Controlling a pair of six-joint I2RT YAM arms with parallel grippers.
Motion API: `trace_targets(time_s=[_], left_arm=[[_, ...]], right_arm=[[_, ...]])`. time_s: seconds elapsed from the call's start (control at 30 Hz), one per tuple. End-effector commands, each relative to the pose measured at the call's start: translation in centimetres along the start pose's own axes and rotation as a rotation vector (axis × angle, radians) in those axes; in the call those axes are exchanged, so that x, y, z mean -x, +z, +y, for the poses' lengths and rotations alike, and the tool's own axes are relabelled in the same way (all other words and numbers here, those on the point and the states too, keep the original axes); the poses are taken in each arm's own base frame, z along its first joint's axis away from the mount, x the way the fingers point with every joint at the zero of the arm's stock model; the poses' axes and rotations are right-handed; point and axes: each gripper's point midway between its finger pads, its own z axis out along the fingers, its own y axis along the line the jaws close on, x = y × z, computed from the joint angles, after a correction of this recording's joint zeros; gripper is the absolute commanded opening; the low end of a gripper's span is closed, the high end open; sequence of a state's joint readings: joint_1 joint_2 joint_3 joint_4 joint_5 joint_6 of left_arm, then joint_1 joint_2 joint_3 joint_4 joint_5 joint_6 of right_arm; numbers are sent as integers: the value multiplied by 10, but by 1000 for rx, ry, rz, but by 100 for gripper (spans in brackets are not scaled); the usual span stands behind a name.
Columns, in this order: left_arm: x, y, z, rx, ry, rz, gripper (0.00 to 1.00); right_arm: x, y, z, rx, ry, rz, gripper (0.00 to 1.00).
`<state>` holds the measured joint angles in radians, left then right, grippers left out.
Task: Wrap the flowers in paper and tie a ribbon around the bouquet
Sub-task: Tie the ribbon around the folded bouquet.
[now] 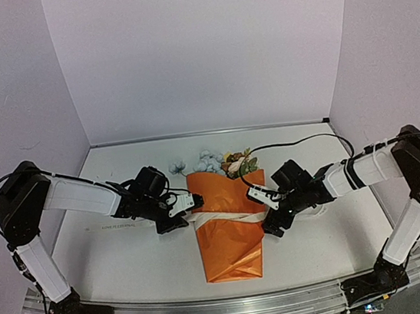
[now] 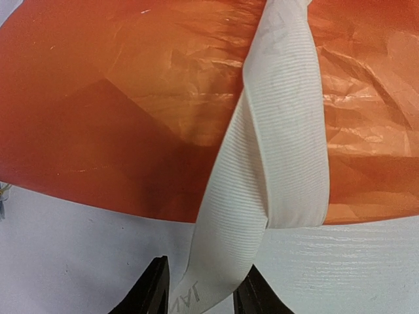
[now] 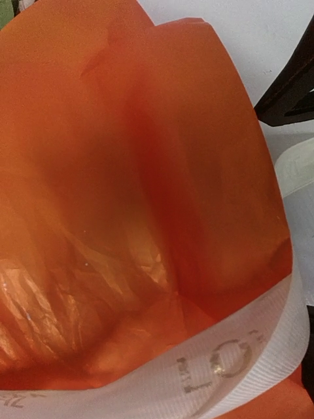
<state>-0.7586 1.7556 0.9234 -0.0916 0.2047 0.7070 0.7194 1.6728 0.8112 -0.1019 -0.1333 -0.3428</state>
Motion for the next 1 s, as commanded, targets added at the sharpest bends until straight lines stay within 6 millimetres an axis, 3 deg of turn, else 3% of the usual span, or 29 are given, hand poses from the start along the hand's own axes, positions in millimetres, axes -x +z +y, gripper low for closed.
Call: trace_targets(time_s=[0.0, 0.17, 0.43, 0.6, 0.77, 0.97], left_arm=[[20, -1, 11, 18, -1, -58, 30], [22, -2, 10, 15, -22, -71, 23], [20, -5, 9, 20, -52, -73, 5], [20, -10, 15, 62, -140, -81, 0], [26, -25, 22, 150, -315, -134, 0], [28, -35, 16, 179, -538, -194, 0]], right_arm=[[13, 5, -10, -78, -2, -38, 93], [14, 5, -11, -91, 55, -44, 80], [14, 3, -8, -72, 160, -52, 23], [13, -9, -9, -79, 238, -59, 1], [11, -25, -10, -84, 343, -29, 0], [8, -39, -13, -103, 489, 25, 0]])
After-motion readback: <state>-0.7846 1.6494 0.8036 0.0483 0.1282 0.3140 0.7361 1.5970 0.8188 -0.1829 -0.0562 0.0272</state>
